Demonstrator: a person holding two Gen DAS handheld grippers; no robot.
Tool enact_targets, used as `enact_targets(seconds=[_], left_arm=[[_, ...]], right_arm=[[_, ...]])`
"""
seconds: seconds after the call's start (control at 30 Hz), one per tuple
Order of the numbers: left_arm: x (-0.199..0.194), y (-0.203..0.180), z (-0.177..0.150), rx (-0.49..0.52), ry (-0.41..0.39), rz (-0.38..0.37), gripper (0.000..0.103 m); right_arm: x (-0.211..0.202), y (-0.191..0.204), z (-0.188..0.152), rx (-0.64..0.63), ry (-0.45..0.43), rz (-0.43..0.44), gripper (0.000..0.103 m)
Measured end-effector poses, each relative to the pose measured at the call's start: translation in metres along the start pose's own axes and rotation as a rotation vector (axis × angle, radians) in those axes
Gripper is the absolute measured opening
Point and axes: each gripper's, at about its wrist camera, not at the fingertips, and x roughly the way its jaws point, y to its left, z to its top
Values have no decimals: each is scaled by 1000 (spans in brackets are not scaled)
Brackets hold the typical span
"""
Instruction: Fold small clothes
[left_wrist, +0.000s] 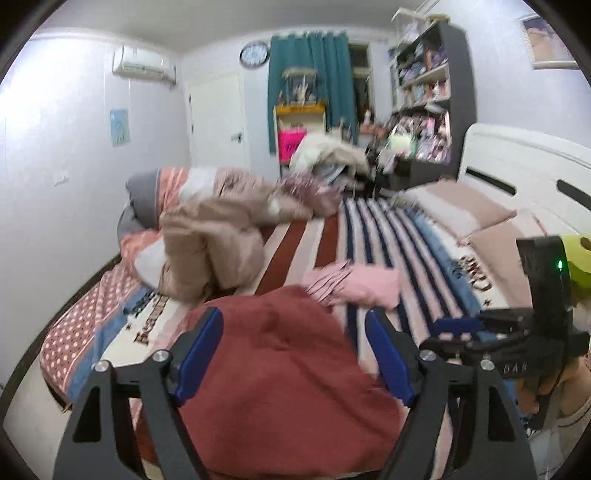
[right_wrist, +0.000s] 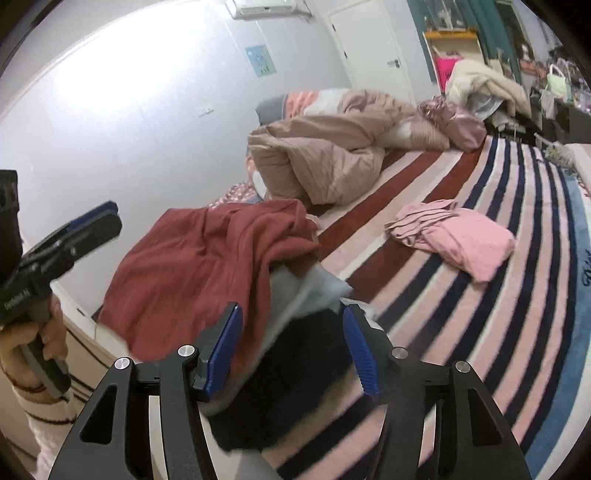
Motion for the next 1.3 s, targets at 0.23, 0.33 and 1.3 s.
enact_targets(seconds=[0.23,0.33,1.3], left_arm=[[-36,-94,-26,3,-173,-88,87],[-39,-135,-41,1,-209,-123,90],[-16,-258,-113,-6,-236,-67,102]], right_arm=[[-95,-24,-69,-48,-119,-92,58],[-128,-37,-99,-37,-148,-147,58],[-251,-66,-210,-45,-403,-487,96]])
